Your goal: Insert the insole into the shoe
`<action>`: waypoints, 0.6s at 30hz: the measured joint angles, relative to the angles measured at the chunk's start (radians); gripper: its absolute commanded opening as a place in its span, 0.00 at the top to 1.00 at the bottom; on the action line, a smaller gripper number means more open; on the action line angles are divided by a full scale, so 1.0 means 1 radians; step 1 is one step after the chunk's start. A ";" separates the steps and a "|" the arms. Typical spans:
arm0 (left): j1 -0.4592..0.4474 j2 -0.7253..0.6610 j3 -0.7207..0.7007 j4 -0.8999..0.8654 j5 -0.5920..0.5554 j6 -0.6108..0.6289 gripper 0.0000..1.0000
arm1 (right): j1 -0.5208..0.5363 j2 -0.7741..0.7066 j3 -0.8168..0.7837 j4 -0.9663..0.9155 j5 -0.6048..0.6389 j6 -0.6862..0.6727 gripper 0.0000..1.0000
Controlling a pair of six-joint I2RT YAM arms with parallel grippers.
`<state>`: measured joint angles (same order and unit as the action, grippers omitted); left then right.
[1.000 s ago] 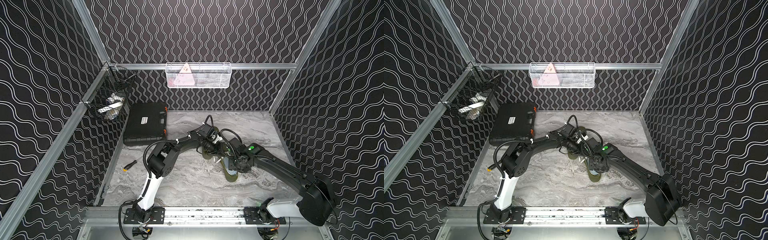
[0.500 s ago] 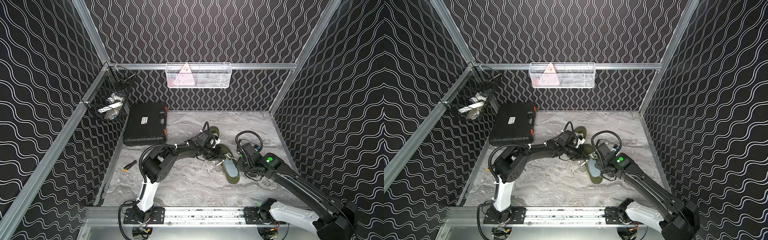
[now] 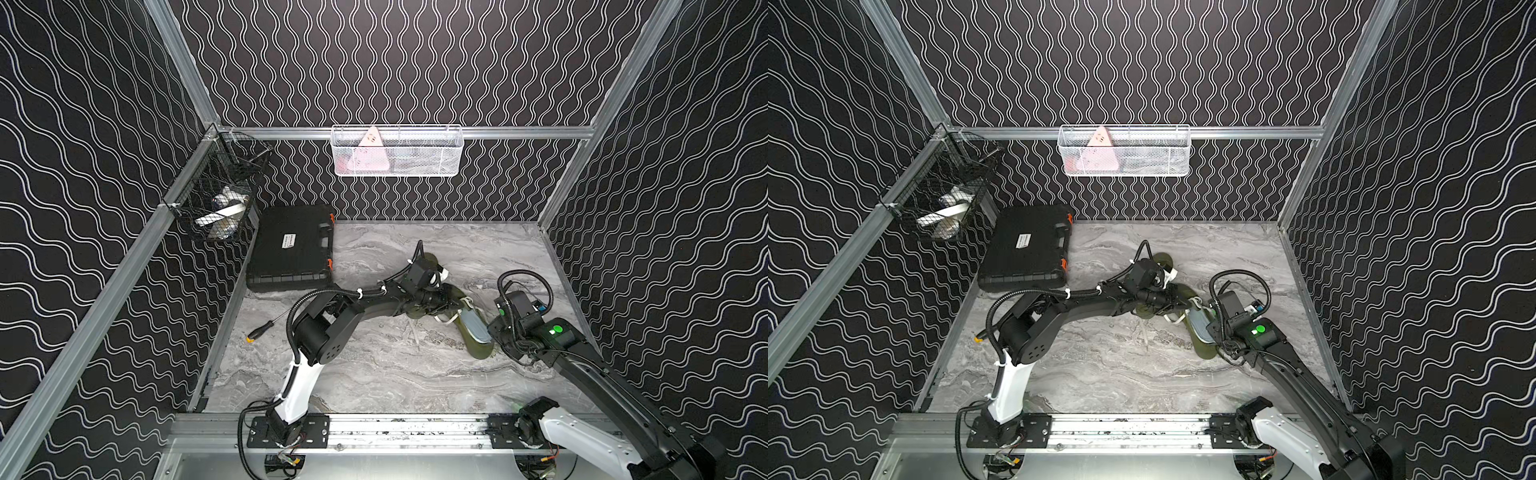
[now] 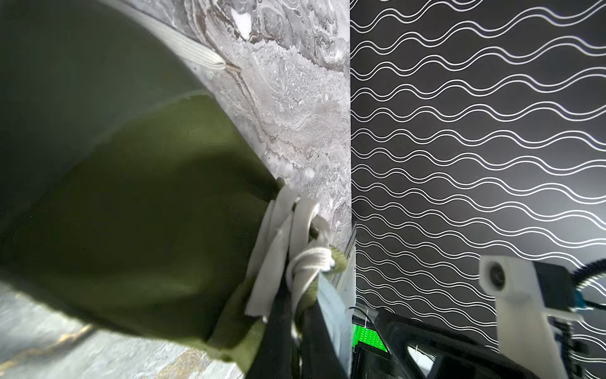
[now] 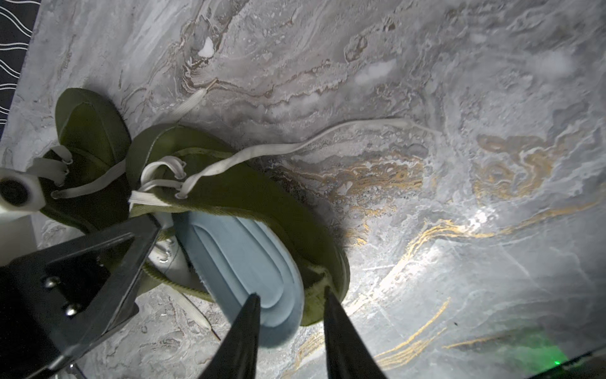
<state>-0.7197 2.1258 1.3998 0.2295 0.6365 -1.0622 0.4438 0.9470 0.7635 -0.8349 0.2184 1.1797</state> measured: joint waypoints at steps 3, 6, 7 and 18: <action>0.000 0.002 0.000 -0.002 0.004 0.003 1.00 | -0.030 0.010 -0.015 0.045 -0.047 0.010 0.69; 0.000 0.002 0.000 -0.006 0.006 0.014 1.00 | -0.034 0.017 -0.030 0.072 -0.086 0.026 0.67; 0.000 0.002 0.000 -0.006 0.008 0.015 1.00 | -0.034 0.018 -0.035 0.078 -0.098 0.037 0.64; 0.000 0.002 -0.005 -0.017 0.008 0.041 1.00 | -0.035 0.003 -0.127 0.153 -0.212 0.122 0.61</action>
<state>-0.7193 2.1277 1.3945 0.2123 0.6449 -1.0210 0.4084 0.9501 0.6361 -0.6819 0.0067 1.3014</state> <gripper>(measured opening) 0.080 0.388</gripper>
